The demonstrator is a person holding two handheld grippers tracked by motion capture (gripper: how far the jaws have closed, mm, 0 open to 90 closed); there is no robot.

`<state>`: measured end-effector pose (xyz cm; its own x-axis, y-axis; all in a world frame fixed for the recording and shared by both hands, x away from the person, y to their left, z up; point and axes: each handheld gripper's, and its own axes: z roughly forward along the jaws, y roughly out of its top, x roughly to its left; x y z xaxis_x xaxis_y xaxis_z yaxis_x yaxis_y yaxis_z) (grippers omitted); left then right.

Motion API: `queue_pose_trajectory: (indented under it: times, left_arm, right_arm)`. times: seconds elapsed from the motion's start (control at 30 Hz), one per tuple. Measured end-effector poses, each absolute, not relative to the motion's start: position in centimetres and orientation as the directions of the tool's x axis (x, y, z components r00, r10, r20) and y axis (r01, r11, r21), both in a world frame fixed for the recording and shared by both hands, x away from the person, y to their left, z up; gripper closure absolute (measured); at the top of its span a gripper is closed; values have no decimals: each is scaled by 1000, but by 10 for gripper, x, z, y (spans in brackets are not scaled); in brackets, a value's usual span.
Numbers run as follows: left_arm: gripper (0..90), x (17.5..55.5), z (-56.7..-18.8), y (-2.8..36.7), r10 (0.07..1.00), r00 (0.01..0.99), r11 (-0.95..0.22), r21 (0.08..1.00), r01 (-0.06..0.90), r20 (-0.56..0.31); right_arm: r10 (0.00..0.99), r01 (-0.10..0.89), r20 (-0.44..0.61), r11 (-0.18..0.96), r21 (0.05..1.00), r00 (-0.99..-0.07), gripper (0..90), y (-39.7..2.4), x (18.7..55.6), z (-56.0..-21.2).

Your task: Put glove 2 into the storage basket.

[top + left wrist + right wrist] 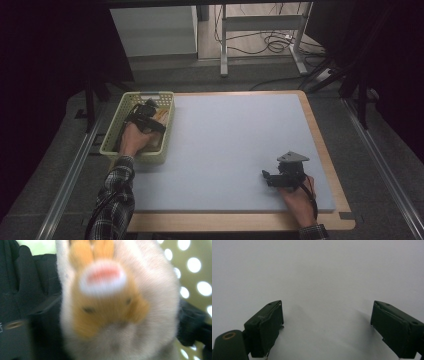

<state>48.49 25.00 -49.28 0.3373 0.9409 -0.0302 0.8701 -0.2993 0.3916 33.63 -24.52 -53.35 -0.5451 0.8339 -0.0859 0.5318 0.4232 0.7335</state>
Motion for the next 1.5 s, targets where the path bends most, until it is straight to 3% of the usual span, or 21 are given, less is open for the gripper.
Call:
queue_pose_trajectory:
  times: [0.2, 0.3, 0.4, 0.47, 0.6, 0.83, 1.1, 1.5]
  left_arm:
    - [59, 473, -466, 254, 928, 371, -327, 432, 840, -19]
    - [86, 467, -451, 260, 937, 350, -298, 481, 825, -20]
    - [227, 463, -443, 269, 947, 320, -274, 505, 818, -5]
    - [423, 462, -445, 274, 952, 305, -261, 507, 822, -4]
    - [677, 467, -464, 277, 956, 289, -276, 462, 843, 44]
    - [798, 478, -488, 275, 962, 273, -248, 422, 872, 2]
    - [811, 477, -487, 264, 952, 305, -276, 426, 862, -1]
    - [573, 466, -480, 282, 961, 275, -256, 482, 838, 32]
  right_arm:
    - [834, 530, -89, 424, 734, -544, 109, -245, 336, -533]
    - [834, 531, -88, 424, 734, -544, 108, -245, 336, -533]
    - [834, 531, -89, 424, 734, -544, 109, -245, 336, -533]
    - [834, 530, -89, 424, 734, -544, 108, -245, 336, -533]
    - [834, 532, -87, 424, 733, -545, 108, -245, 336, -533]
    - [834, 532, -85, 423, 733, -545, 108, -245, 336, -534]
    - [834, 532, -86, 423, 733, -545, 108, -245, 336, -534]
    - [834, 531, -88, 424, 733, -545, 108, -245, 336, -533]
